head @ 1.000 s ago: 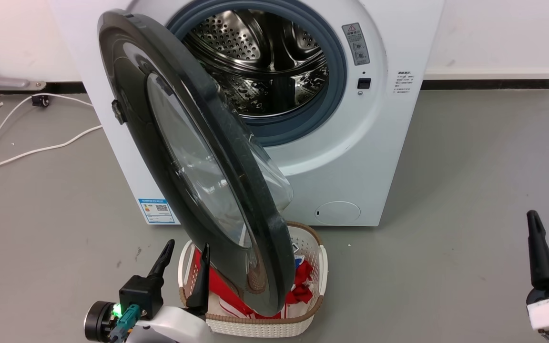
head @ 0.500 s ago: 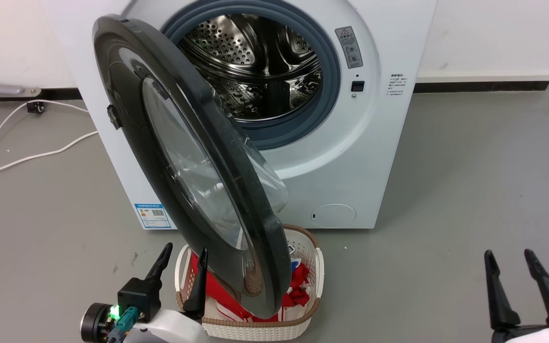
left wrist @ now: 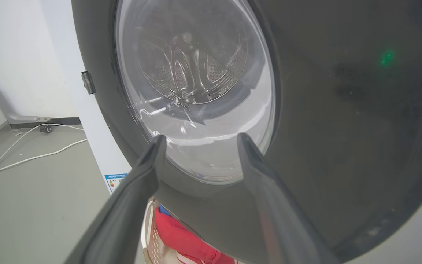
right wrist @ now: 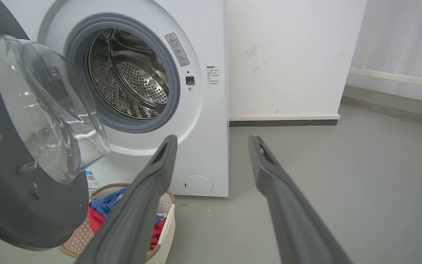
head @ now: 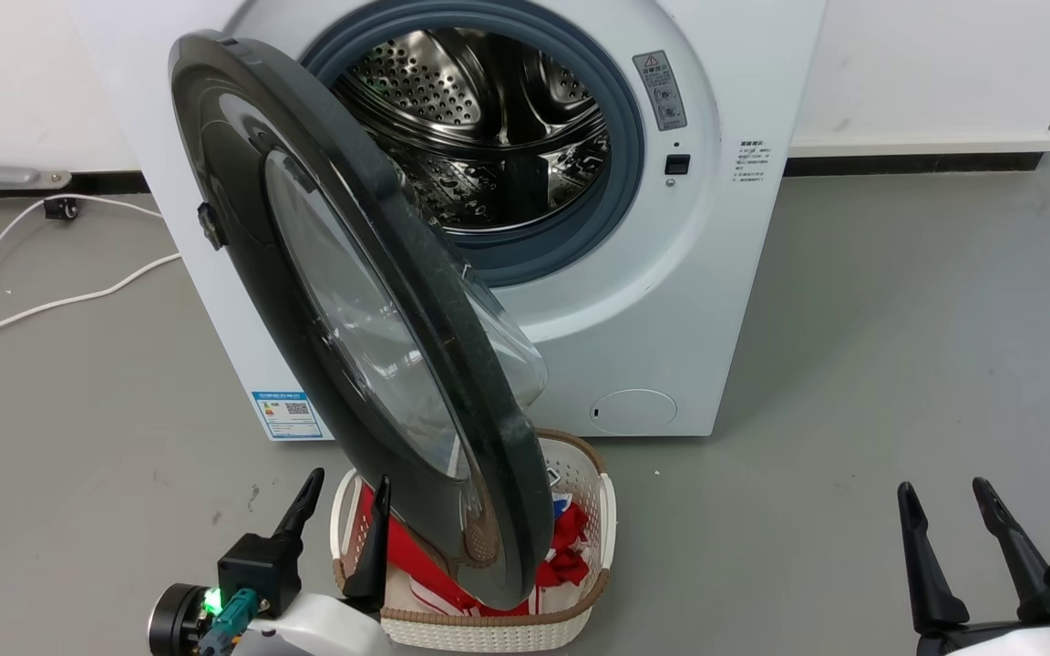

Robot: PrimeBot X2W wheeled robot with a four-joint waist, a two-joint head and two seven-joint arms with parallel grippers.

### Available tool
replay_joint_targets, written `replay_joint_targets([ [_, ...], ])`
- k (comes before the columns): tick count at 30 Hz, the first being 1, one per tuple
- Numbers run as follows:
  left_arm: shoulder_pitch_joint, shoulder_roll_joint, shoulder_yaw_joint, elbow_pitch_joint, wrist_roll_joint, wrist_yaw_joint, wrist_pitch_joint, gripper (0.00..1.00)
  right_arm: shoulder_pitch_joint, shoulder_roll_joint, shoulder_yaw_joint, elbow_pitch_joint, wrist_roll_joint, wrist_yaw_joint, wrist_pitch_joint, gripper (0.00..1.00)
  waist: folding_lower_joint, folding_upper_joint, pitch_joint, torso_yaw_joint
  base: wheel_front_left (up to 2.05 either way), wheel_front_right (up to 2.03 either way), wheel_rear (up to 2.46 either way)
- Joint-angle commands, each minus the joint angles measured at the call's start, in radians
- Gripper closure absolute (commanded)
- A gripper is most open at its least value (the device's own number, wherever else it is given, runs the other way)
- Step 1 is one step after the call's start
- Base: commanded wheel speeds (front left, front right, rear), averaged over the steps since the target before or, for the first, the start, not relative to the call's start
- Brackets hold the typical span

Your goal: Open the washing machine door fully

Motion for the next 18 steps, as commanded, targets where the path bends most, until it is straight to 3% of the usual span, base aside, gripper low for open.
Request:
replay_joint_targets([
  [1, -0.001, 0.004, 0.002, -0.003, -0.007, 0.002, -0.002, 0.64, -0.014, 0.004, 0.002, -0.004, -0.001, 0.000, -0.001, 0.00, 0.0000, 0.0000, 0.002, -0.001, 0.00, 0.00, 0.00],
  [2, -0.004, 0.004, 0.001, -0.004, -0.009, 0.001, -0.002, 1.00, -0.014, 0.005, 0.003, -0.005, -0.002, 0.000, 0.000, 0.00, 0.0000, 0.0000, 0.002, -0.001, 0.00, 0.00, 0.00],
  [18, -0.033, 0.012, 0.021, -0.093, -0.031, 0.040, 0.026, 1.00, -0.008, 0.015, 0.010, -0.009, -0.014, 0.000, 0.027, 0.00, 0.0000, 0.0000, 0.008, 0.002, 0.00, 0.00, 0.00],
])
